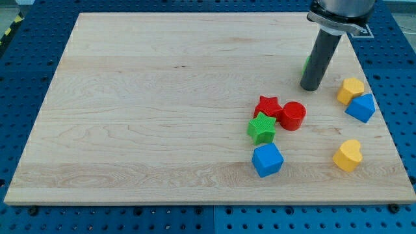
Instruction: Slide green circle towards the top right of the board
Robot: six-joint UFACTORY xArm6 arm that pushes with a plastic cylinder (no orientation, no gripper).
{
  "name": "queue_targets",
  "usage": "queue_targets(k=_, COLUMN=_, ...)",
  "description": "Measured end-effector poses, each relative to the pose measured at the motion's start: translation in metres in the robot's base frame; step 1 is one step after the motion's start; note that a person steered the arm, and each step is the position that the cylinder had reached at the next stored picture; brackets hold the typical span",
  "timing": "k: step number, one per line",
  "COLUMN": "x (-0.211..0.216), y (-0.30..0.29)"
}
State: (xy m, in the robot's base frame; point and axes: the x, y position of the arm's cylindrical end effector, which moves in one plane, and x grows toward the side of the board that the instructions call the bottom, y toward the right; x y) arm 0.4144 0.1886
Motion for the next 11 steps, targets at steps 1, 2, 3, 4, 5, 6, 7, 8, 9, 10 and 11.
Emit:
queue_targets(k=1, x=-0.013, y=0.0)
queue_targets(k=2, x=-0.03, y=-0.024)
queue_targets(k=3, x=-0.075, y=-0.01)
queue_targets(k=4, x=-0.103, y=0.043)
queue_targets(k=5, x=-0.1, y=0.115)
queue_targets(k=6, x=-0.044, y=0.13)
queue_targets(k=7, x=-0.011, y=0.102)
queue_targets(k=8, x=-0.023, y=0.042)
queue_targets(k=9, x=-0.066, y=-0.019)
queue_targets(k=10, x=-0.088, y=-0.041)
queue_targets(k=11, x=-0.083, y=-0.016)
